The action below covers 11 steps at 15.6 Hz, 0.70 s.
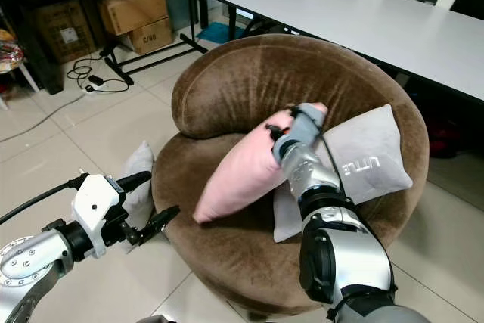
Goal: Move the pillow to the sofa from floor
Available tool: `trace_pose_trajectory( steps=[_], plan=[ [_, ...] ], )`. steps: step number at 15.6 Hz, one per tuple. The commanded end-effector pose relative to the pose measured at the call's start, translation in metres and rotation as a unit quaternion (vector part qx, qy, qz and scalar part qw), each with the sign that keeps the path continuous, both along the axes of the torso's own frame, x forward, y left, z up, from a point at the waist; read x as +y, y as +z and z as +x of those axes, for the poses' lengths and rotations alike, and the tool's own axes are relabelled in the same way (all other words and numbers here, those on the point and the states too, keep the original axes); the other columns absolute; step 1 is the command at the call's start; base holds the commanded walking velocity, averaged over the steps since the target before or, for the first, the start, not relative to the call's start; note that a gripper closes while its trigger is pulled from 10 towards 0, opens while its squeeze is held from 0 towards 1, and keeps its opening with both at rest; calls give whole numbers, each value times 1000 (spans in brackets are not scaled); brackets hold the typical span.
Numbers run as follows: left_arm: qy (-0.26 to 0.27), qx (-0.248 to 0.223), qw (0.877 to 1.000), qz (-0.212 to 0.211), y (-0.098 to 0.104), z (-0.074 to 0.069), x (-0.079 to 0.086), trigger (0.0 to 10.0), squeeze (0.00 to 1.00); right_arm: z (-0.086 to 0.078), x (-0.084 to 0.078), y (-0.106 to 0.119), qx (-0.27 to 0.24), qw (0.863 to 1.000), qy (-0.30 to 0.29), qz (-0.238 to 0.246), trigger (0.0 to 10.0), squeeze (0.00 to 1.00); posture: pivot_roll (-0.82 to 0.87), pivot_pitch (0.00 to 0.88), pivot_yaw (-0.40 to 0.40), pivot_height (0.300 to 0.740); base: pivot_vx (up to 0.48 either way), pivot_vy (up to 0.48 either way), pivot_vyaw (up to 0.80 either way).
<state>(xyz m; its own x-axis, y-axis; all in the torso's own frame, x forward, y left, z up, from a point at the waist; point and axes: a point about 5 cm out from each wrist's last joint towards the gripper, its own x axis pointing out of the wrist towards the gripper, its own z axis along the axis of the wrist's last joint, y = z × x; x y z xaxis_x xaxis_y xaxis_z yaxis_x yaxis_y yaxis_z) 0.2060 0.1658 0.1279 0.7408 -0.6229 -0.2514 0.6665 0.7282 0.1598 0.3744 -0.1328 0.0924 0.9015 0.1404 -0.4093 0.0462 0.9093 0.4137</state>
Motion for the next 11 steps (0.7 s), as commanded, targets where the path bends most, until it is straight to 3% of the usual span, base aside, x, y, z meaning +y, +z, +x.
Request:
trace_pose_trajectory(
  steps=[1, 2, 7, 8, 11],
  plan=[
    [0, -9, 1000, 0, 2, 2, -1, 10000, 0, 7, 0, 13, -34, 999, 24, -29, 10000, 918, -15, 0, -34, 740, 0, 0, 0],
    [1, -11, 1000, -2, 3, 3, -1, 10000, 0, 6, 1, 12, -36, 998, 44, -41, 10000, 1000, -15, 0, -34, 740, 0, 0, 0],
    [-12, -17, 999, -24, 7, -1, -5, 10000, 0, 6, -17, 12, -46, 990, 62, -116, 10000, 1000, -7, 0, -42, 740, 0, 0, 0],
    [-10, -18, 999, -29, 7, -1, -5, 10000, 0, 7, -26, 17, -69, 991, 54, -99, 10000, 1000, -10, 0, -46, 740, 0, 0, 0],
    [-8, -22, 999, -39, 7, -1, -7, 10000, 0, 7, -54, 29, -102, 985, 30, -136, 10000, 1000, -20, 0, -35, 740, 0, 0, 0]
  ],
)
